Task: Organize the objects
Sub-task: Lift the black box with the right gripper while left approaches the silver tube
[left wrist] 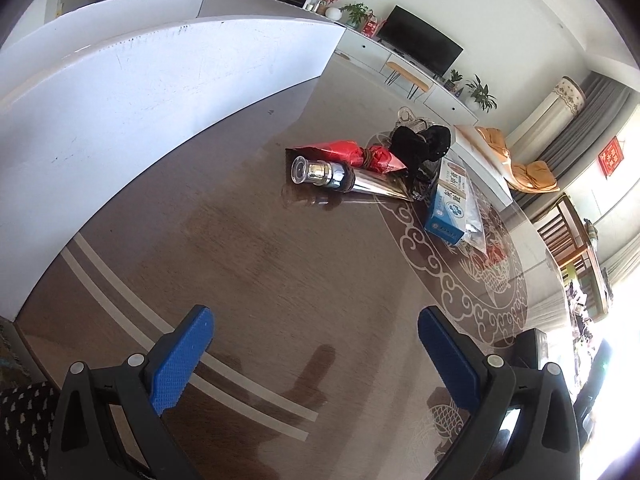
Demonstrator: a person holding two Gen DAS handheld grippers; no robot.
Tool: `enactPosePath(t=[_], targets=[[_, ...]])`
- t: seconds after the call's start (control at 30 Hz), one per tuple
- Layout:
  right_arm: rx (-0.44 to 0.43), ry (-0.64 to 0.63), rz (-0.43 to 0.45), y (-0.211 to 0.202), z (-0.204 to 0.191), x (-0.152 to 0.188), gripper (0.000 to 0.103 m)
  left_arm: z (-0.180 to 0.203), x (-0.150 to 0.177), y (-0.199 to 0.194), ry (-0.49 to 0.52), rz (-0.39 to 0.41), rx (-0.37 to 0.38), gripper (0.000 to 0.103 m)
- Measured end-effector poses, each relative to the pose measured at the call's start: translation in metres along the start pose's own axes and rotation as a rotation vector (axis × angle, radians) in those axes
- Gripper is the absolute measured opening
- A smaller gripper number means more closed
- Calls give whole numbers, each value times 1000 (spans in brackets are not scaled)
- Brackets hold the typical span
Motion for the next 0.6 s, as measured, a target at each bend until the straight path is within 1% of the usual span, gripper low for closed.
enactPosePath(t=[0.17,0.27,0.33,0.4,0.43,0.47,0.5,0.57,0.6], targets=[[15,4,-4,1,0,0,102,4,1,3,23,-16,6,103],[17,4,-5,2,0,0,103,5,2,5,24,-33,23,103],[13,7,-7,2,0,0,103,5,3,6,21,-48,47,103],[11,8,-8,2,1,0,103,7,2,6,29,-62,93,103],[10,9,-8,2,1,0,103,9,-2,6,39,-71,121,103],[10,9,-8,2,1,0,103,12,-7,7,56,-75,133,103],[10,9,-8,2,1,0,103,15,-15,9,87,-69,118,103],[10,9,-8,2,1,0,103,25,-36,14,193,-43,38,103],[10,9,-8,2,1,0,103,30,-47,19,239,-36,15,103]])
Point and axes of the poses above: each gripper's, at about its wrist camera, not at the fingertips, and y roughly the way its jaws point, z to its right, x to its underside, the point moved 1 cm from there along y, roughly the way its jaws point, and after that the axes turned 7 degrees about x, right-handed, at the moved point
